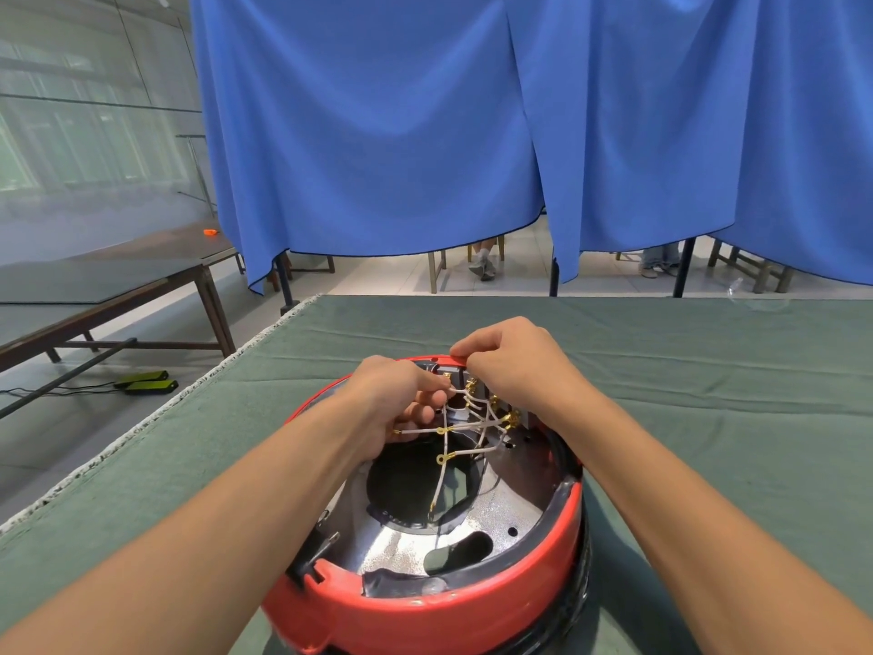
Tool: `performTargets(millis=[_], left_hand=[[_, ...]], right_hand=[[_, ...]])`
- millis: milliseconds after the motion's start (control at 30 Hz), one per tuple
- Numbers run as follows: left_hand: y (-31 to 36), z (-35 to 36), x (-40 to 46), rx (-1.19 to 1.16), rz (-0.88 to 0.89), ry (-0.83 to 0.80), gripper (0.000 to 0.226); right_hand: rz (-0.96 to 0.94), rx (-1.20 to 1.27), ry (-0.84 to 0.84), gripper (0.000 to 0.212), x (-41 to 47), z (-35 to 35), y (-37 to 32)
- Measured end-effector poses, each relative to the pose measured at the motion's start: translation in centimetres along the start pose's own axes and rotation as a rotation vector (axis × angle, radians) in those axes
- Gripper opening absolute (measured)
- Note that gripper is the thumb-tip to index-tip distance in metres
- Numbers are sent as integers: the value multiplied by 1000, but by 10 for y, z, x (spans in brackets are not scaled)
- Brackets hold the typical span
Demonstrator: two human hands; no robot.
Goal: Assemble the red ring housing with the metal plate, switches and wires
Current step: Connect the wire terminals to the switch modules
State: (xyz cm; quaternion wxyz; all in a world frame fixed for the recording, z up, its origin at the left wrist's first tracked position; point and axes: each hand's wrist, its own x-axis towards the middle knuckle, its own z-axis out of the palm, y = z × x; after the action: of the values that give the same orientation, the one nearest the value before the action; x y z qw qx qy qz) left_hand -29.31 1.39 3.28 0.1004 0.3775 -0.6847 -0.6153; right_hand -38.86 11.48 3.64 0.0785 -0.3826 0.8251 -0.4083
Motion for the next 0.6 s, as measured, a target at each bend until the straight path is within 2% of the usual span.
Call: performTargets(millis=[300,500,600], left_hand=[[3,0,-4,32,-5,13,13],[1,1,-9,151,27,100,20],[4,1,-15,303,26,148,24]], right_hand=[[65,73,26,37,-1,-2,-6],[78,111,18,32,-2,-3,-7],[84,135,13,31,-2,-3,-8]])
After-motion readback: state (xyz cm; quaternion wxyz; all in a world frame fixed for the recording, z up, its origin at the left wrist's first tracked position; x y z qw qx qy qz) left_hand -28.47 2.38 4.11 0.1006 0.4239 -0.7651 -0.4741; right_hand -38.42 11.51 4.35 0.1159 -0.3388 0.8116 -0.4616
